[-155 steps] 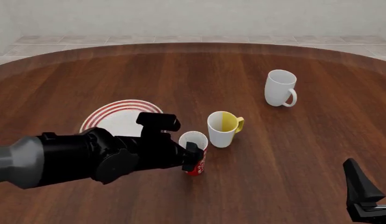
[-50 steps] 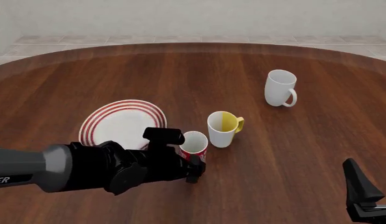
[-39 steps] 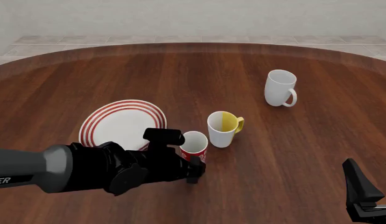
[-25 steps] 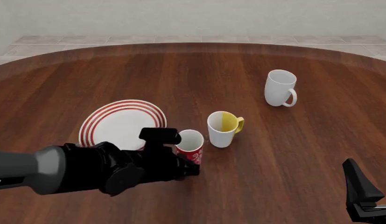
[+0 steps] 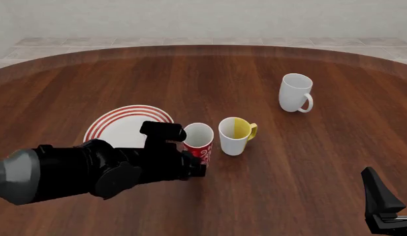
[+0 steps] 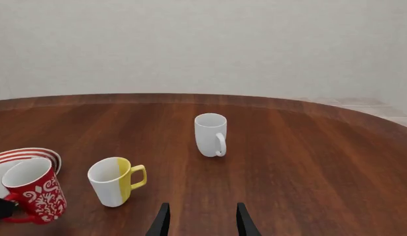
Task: Pick up the red mug and put it on the plate
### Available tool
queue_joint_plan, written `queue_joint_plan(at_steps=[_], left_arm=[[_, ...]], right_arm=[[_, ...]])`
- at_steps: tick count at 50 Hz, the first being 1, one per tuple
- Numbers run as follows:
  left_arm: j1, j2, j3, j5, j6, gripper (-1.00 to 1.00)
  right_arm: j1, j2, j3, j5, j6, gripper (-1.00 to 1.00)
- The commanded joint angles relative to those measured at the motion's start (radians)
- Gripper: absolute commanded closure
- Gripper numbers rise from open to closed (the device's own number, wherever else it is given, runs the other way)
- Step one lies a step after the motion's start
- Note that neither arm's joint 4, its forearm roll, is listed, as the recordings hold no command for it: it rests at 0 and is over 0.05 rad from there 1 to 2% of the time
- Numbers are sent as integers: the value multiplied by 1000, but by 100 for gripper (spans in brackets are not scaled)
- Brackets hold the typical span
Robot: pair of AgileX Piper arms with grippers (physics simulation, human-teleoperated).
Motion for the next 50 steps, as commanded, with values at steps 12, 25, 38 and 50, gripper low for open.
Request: queue_joint_plan(at_steps=[12, 25, 38, 50], left_arm=[[71, -191, -64, 139, 130, 100], [190, -294, -64, 203, 188, 100], [290, -348, -55, 230, 216, 100], [328, -356, -42, 234, 205, 100]], right_arm=[[1, 6, -1, -4, 2, -100], [1, 8, -1, -6, 3, -100], [2, -1, 0, 0, 1, -100], [3, 6, -1, -3, 1, -100]])
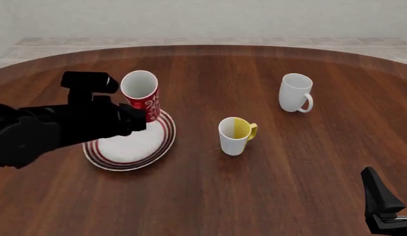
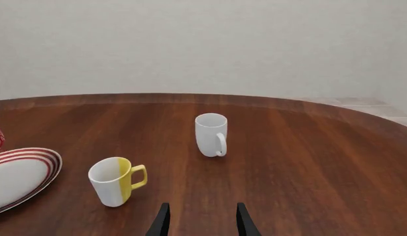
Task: Pick up the red mug and put it on the plate
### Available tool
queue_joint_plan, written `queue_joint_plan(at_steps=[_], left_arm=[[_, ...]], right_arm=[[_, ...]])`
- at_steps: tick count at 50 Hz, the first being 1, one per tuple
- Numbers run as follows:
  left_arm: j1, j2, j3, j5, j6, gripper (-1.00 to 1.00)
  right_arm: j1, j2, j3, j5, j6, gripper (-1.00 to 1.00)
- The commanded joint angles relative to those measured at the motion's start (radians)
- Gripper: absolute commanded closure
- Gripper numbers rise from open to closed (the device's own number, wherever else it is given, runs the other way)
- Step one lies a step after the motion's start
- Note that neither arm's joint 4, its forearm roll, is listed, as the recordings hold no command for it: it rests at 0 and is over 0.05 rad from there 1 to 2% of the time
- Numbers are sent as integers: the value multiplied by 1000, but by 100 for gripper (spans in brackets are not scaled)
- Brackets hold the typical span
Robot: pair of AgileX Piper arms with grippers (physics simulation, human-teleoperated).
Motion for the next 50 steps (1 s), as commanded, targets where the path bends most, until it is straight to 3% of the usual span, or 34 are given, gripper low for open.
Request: queue_joint_plan(at_steps=[1, 50], left_arm=[[42, -23, 2, 10, 4, 100], [148, 78, 77, -80, -75, 100]], right_arm=[[1, 5, -1, -2, -1, -100], [4, 15, 0, -4, -14, -100]])
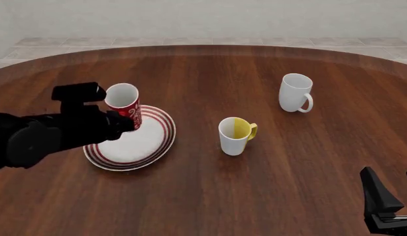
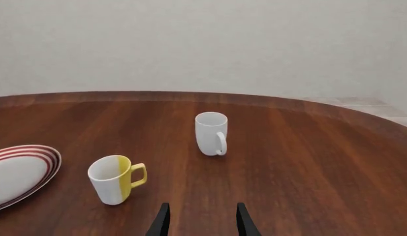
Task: Pick up the red mug and put it on the plate
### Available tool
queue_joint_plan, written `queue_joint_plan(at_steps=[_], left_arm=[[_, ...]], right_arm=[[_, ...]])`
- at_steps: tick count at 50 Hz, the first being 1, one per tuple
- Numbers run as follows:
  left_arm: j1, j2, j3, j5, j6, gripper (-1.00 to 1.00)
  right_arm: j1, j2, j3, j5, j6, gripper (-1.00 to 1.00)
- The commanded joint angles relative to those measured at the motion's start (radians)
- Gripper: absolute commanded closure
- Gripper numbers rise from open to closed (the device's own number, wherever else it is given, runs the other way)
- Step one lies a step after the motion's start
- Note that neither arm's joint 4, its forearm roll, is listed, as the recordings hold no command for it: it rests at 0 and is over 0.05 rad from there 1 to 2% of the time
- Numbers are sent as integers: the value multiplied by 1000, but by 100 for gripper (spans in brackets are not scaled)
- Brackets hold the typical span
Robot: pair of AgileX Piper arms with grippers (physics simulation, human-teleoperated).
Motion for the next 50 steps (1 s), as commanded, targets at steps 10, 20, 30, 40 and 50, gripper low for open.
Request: queue_joint_plan(at_steps=[10, 20, 30, 40, 50], left_arm=[[16, 36, 9, -36, -22, 100], [2, 76, 0, -57, -32, 100], [12, 109, 5, -83, -34, 100], [22, 127, -6, -87, -32, 100], [30, 171, -16, -110, -38, 100]], right_arm=[[3, 10, 1, -5, -8, -100], [0, 22, 0, -14, -11, -100], [-2, 32, 0, -21, -14, -100], [-1, 49, 0, -34, -16, -100], [-2, 63, 0, -46, -16, -100]])
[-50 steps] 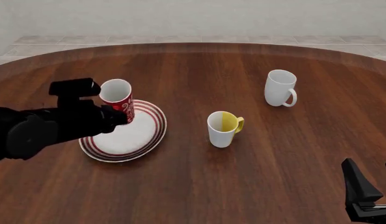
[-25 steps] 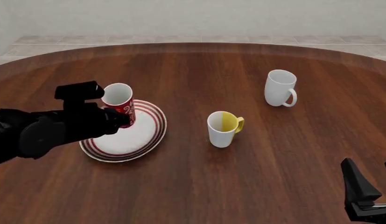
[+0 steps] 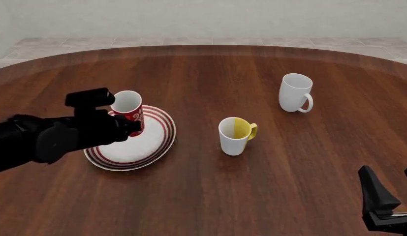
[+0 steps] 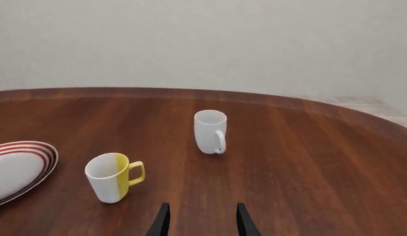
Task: Pick up the red mug and put it on the plate
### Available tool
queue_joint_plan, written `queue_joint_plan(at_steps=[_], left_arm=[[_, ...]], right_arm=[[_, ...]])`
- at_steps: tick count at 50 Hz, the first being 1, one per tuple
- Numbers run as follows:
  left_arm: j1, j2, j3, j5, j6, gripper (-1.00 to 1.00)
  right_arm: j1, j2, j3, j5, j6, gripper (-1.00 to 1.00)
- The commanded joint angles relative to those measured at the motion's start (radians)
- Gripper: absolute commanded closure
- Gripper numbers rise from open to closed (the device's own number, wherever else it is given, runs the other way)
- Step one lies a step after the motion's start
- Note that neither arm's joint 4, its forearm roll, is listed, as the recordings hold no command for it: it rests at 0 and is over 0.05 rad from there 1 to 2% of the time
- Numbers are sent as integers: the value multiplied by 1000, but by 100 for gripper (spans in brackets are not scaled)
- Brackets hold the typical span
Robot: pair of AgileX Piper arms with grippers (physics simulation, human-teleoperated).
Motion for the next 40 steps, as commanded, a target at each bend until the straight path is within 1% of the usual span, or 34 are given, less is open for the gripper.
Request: queue_joint_plan(at_steps=[1, 15, 40], left_arm=[[9, 41, -13, -23, 3, 100], [22, 88, -21, -42, 2, 100], [60, 114, -27, -49, 15, 100]], right_arm=[[-2, 14, 0, -11, -1, -100], [-3, 17, 0, -12, 2, -100], [1, 34, 0, -26, -3, -100]])
